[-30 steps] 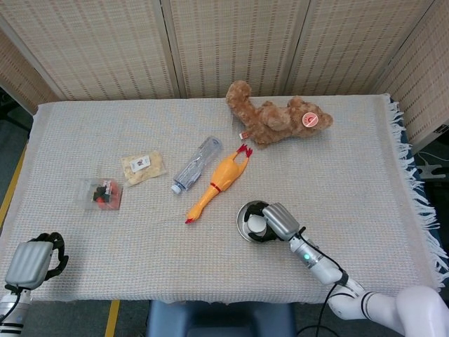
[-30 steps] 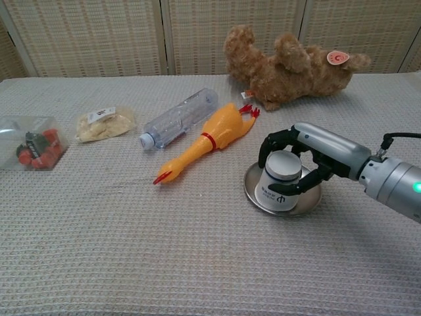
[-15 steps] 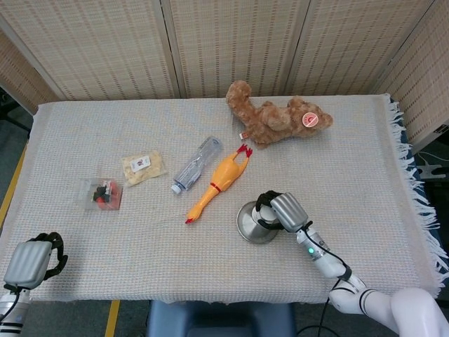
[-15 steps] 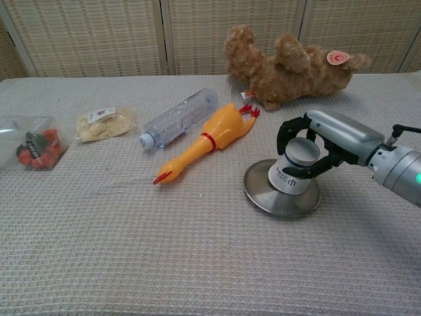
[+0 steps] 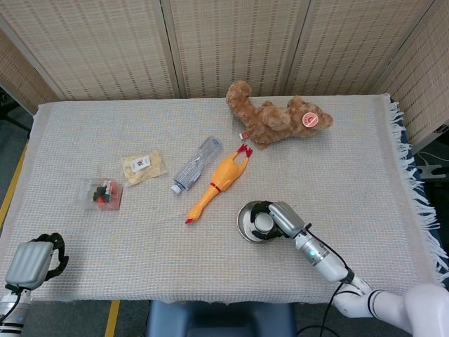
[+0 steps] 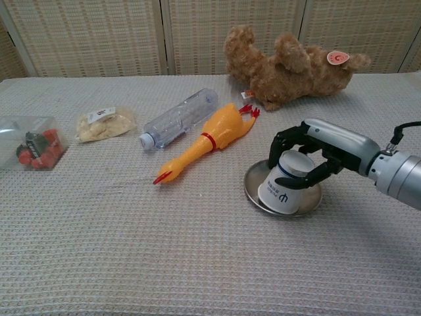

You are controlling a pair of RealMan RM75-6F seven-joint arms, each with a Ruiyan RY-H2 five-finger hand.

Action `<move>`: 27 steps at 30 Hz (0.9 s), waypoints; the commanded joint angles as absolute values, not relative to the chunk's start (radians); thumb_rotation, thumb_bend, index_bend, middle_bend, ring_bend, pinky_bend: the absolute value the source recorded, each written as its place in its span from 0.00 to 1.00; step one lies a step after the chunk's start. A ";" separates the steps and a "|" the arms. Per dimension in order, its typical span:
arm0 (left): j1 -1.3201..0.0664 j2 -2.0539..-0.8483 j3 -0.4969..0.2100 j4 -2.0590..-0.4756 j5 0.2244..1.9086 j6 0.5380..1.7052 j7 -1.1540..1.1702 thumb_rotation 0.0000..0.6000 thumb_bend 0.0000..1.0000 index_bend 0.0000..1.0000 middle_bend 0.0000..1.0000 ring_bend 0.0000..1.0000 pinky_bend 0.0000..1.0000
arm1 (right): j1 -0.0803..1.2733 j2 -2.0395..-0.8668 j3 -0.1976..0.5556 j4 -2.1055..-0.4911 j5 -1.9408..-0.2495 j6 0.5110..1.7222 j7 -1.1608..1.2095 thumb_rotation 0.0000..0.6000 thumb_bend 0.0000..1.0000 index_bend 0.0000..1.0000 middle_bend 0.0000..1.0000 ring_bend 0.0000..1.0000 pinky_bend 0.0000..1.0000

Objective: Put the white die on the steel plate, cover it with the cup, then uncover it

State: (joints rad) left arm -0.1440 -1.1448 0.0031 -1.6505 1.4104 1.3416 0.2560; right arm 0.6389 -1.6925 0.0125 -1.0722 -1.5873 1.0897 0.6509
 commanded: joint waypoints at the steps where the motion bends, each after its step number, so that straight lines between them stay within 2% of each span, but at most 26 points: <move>1: -0.145 -1.145 0.004 -1.650 1.412 1.341 0.256 1.00 0.36 0.26 0.39 0.36 0.55 | 0.632 -1.737 0.027 -0.995 -1.585 1.131 0.545 1.00 0.18 0.54 0.44 0.36 0.59; 5: -0.144 -1.145 0.003 -1.651 1.410 1.341 0.255 1.00 0.36 0.26 0.39 0.36 0.56 | 0.626 -1.784 0.030 -0.908 -1.598 1.172 0.487 1.00 0.18 0.54 0.44 0.36 0.59; 9: -0.145 -1.145 0.003 -1.651 1.409 1.340 0.257 1.00 0.36 0.26 0.39 0.36 0.56 | 0.630 -1.778 0.013 -0.913 -1.606 1.153 0.539 1.00 0.18 0.54 0.44 0.36 0.59; 16: -0.144 -1.144 0.006 -1.654 1.413 1.341 0.259 1.00 0.36 0.26 0.39 0.36 0.56 | 0.664 -1.687 -0.027 -1.061 -1.611 1.045 0.782 1.00 0.18 0.54 0.44 0.36 0.59; 19: -0.144 -1.143 0.004 -1.654 1.410 1.342 0.258 1.00 0.36 0.26 0.39 0.36 0.56 | 0.650 -1.719 -0.008 -0.997 -1.613 1.097 0.662 1.00 0.18 0.54 0.44 0.36 0.59; 22: -0.144 -1.143 0.004 -1.654 1.411 1.342 0.258 1.00 0.36 0.26 0.39 0.36 0.56 | 0.624 -1.800 0.027 -0.877 -1.609 1.194 0.497 1.00 0.18 0.54 0.44 0.36 0.59; 27: -0.145 -1.144 0.005 -1.653 1.410 1.339 0.260 1.00 0.36 0.26 0.39 0.36 0.56 | 0.620 -1.812 0.023 -0.854 -1.603 1.187 0.560 1.00 0.18 0.54 0.44 0.36 0.59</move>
State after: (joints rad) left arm -0.1451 -1.1440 0.0049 -1.6531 1.4101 1.3395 0.2600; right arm 0.6345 -1.7683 0.0086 -0.9249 -1.6074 1.1457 0.5638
